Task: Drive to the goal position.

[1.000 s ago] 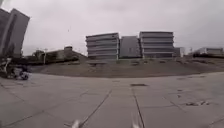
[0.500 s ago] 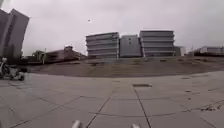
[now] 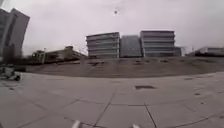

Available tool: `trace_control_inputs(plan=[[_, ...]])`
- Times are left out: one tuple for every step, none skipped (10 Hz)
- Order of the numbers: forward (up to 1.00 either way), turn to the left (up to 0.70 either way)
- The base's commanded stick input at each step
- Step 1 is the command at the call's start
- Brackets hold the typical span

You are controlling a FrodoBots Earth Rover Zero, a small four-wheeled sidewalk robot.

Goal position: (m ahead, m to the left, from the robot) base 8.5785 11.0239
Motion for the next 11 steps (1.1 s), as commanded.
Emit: trace_control_inputs(plan=[[0.7,0.0],[0.7,0.0],[0.7,0.0],[0.7,0.0],[0.7,0.0],[0.7,0.0],[0.7,0.0],[0.7,0.0],[0.7,0.0],[0.7,0.0],[0.7,0.0]])
